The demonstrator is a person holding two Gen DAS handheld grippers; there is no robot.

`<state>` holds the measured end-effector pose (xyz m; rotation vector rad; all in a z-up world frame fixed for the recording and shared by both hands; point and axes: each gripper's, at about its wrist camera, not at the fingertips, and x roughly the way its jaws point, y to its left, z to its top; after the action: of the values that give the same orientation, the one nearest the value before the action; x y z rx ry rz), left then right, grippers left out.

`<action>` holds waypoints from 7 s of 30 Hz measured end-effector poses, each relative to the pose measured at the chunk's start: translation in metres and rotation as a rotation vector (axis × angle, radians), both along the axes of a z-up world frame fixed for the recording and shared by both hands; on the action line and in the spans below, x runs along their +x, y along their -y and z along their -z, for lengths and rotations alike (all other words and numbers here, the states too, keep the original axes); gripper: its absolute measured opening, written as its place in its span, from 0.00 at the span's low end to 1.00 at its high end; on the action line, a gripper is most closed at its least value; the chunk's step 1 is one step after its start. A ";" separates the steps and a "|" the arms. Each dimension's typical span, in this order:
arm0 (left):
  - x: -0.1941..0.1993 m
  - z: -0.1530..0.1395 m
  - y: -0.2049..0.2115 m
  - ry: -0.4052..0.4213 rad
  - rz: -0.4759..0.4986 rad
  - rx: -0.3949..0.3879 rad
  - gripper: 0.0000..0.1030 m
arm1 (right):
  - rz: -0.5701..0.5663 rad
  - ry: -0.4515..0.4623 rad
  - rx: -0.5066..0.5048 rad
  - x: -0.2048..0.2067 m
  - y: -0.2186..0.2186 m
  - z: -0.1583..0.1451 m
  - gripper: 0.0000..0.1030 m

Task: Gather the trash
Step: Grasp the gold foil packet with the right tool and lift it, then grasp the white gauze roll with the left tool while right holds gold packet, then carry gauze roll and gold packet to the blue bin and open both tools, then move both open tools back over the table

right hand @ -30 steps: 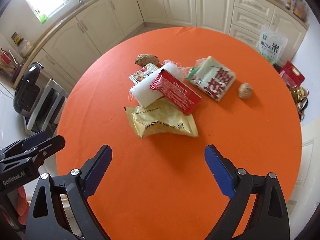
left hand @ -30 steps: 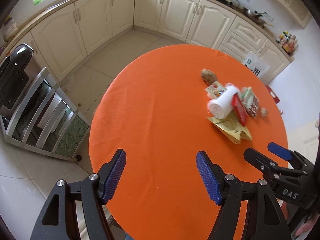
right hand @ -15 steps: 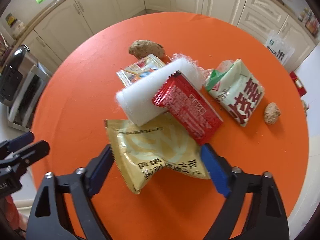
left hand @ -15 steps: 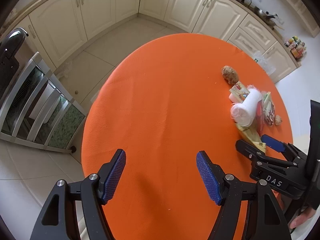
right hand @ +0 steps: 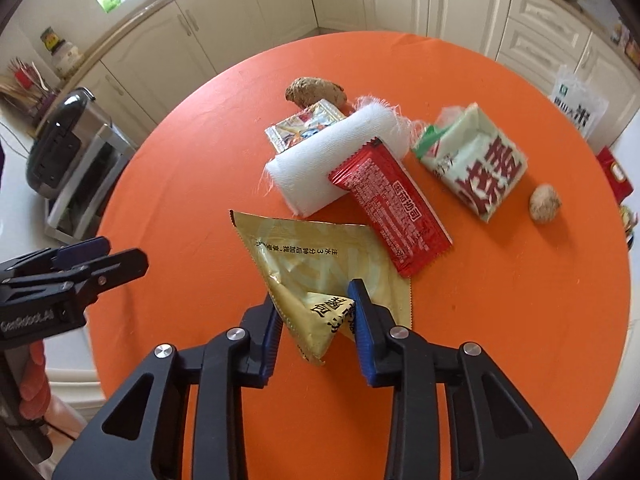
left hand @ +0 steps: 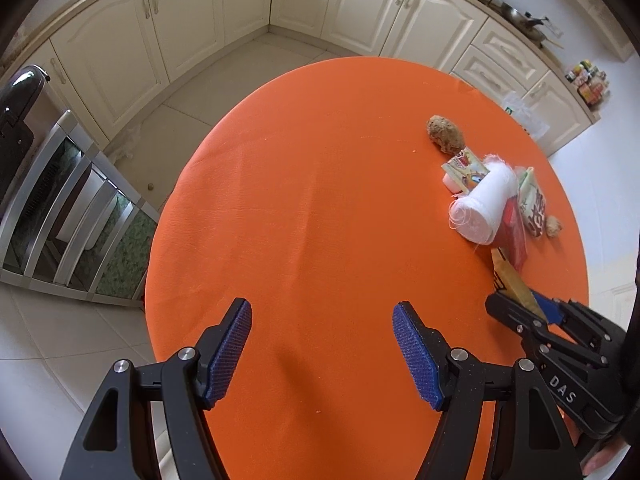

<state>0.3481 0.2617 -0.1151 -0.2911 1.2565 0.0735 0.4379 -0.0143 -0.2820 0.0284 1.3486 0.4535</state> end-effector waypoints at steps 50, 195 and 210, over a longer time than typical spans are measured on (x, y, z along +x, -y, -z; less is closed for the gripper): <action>0.105 0.020 0.132 0.010 0.246 0.016 0.31 | 0.308 0.051 0.154 -0.007 0.160 -0.025 0.30; -0.109 -0.008 0.479 0.151 0.973 0.083 0.66 | 0.995 0.058 -0.104 -0.295 0.386 -0.080 0.81; -0.138 -0.072 0.319 0.243 0.734 0.054 0.76 | 0.792 0.189 -0.073 -0.249 0.280 -0.134 0.89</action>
<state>0.2099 -0.0570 -0.0433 0.2142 1.0522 -0.5420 0.1885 -0.2942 -0.1480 0.4329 1.0617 -0.2579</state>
